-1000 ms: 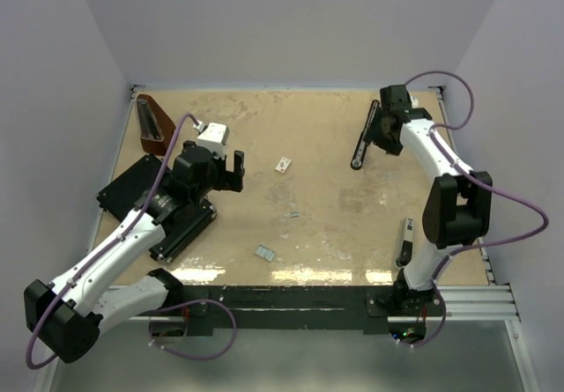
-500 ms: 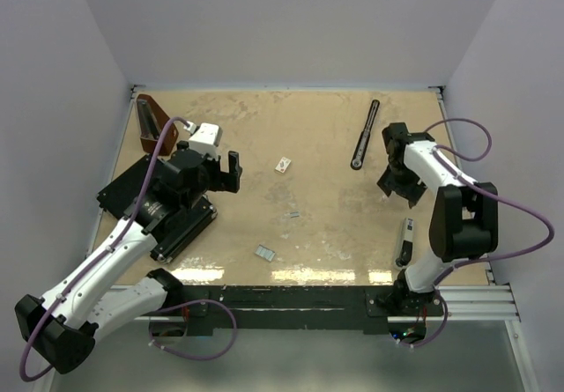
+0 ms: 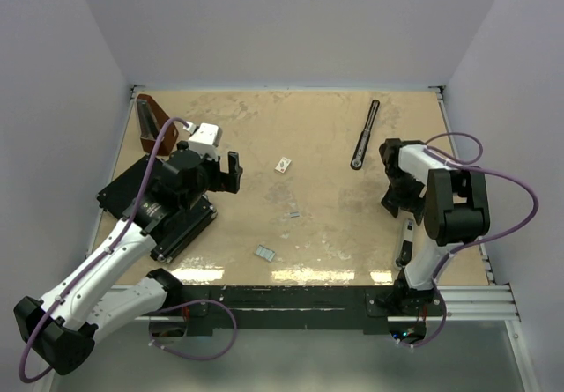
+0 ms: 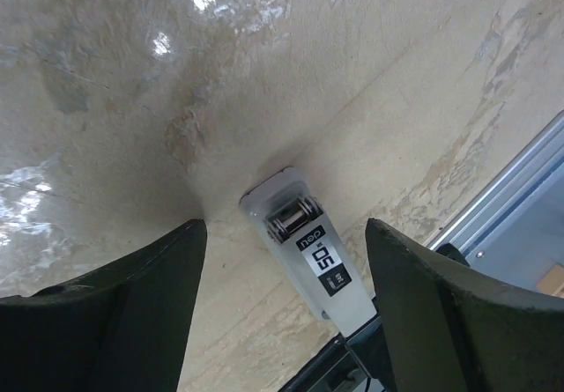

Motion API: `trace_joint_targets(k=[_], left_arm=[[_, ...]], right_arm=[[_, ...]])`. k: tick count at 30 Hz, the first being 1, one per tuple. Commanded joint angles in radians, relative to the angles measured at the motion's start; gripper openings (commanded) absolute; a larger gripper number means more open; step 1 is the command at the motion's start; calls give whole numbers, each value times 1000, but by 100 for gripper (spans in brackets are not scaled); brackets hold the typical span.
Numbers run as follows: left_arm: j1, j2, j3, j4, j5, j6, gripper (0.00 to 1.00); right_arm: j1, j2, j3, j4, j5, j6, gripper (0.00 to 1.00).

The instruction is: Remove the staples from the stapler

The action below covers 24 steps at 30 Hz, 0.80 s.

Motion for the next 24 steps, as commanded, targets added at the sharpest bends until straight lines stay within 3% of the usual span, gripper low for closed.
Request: trace_joint_targets(k=[1, 15, 24], left_arm=[[1, -20, 13, 23, -6, -7, 98], [1, -17, 5, 34, -16, -7, 98], [1, -17, 1, 35, -39, -16, 98]], right_arm=[[-11, -29, -28, 6, 4, -25, 76], [-37, -161, -111, 184, -368, -252, 64], [-37, -199, -133, 198, -416, -275, 52]])
